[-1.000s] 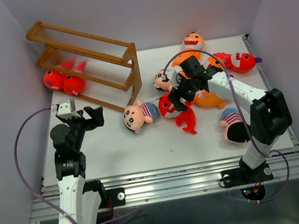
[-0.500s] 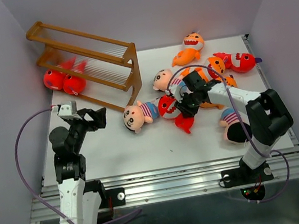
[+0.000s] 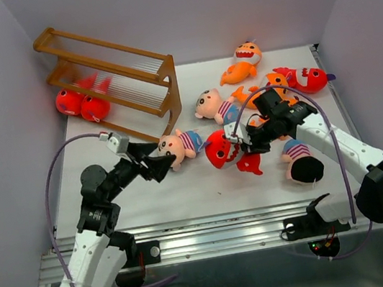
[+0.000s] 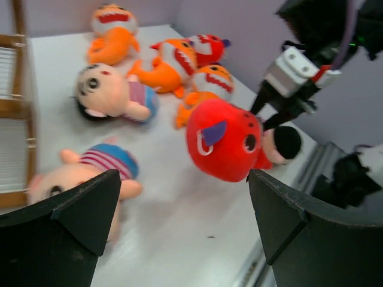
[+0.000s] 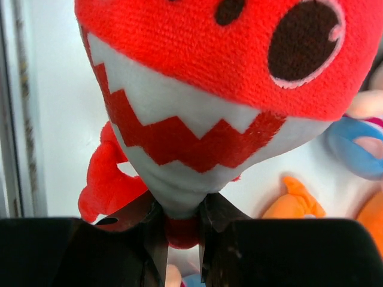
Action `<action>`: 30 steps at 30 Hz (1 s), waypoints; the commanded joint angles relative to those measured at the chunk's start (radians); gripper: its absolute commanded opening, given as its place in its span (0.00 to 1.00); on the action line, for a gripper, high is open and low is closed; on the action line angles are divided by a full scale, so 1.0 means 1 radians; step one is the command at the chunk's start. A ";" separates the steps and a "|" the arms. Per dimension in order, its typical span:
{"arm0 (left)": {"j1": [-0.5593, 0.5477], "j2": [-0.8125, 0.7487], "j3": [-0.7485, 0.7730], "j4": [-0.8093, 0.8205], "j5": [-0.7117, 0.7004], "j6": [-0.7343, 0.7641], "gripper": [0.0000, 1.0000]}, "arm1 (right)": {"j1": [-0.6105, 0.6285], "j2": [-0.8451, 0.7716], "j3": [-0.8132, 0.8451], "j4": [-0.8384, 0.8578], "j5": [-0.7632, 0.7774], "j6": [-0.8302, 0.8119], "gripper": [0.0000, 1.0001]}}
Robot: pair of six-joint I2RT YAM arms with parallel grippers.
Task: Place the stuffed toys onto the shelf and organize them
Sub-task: Grab a stuffed toy with the right arm, then pass the stuffed toy from the right arm to the left
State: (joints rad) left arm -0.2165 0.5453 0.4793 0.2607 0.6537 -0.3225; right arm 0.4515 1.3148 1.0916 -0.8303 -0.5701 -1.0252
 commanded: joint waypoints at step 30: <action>-0.851 0.731 0.260 0.112 -0.356 -0.225 0.56 | -0.002 -0.269 -0.156 -0.230 -0.160 -0.251 0.07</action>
State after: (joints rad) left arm -1.0531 1.2835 0.7372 0.2966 0.2569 -0.5453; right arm 0.4511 1.0801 0.9005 -1.1423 -0.6350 -1.3487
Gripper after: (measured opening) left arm 0.663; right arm 0.245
